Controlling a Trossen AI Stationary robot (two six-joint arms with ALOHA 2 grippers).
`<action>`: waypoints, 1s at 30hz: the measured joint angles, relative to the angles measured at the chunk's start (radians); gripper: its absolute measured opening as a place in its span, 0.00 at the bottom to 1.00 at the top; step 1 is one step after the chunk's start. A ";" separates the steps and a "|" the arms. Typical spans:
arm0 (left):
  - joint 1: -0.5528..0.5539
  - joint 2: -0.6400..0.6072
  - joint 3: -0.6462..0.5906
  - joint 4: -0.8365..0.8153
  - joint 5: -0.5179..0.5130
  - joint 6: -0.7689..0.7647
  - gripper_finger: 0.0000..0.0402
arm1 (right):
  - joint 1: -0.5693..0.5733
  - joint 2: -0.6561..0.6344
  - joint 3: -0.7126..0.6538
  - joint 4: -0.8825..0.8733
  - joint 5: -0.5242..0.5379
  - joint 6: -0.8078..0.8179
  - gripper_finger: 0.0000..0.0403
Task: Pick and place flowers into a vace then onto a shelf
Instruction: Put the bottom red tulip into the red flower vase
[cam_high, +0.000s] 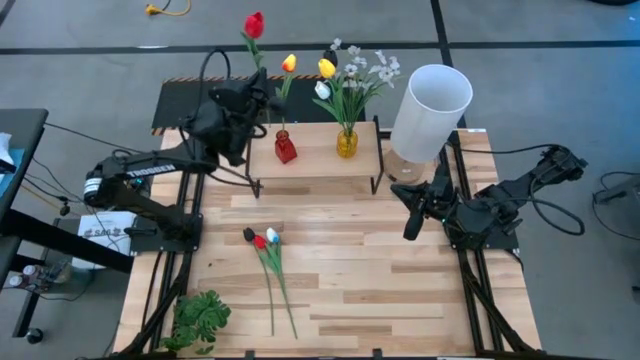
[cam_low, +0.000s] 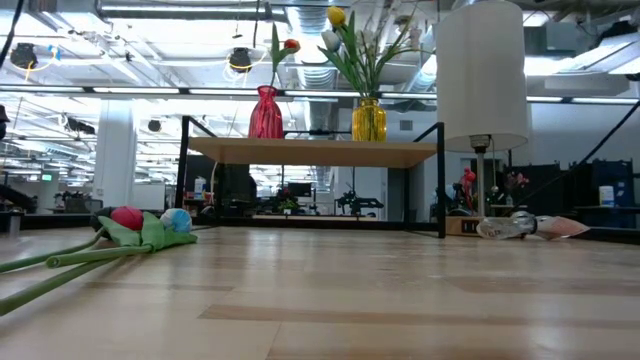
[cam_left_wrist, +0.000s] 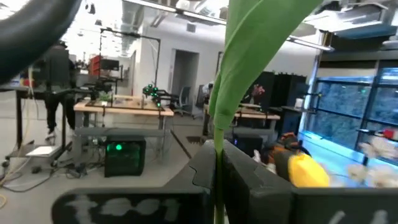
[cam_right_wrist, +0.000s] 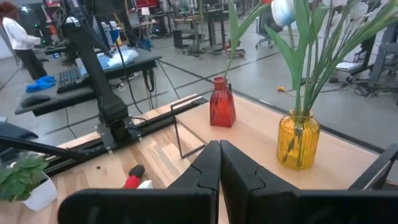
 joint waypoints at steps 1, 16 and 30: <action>-0.020 0.000 0.000 -0.001 -0.017 0.000 0.00 | 0.000 0.000 0.000 0.000 0.000 0.000 0.00; -0.266 0.138 0.000 -0.076 -0.060 -0.119 0.00 | 0.000 0.001 0.000 0.014 -0.004 0.000 0.00; -0.386 0.351 0.000 0.010 0.004 -0.307 0.00 | 0.060 0.001 0.000 0.021 0.007 0.018 0.00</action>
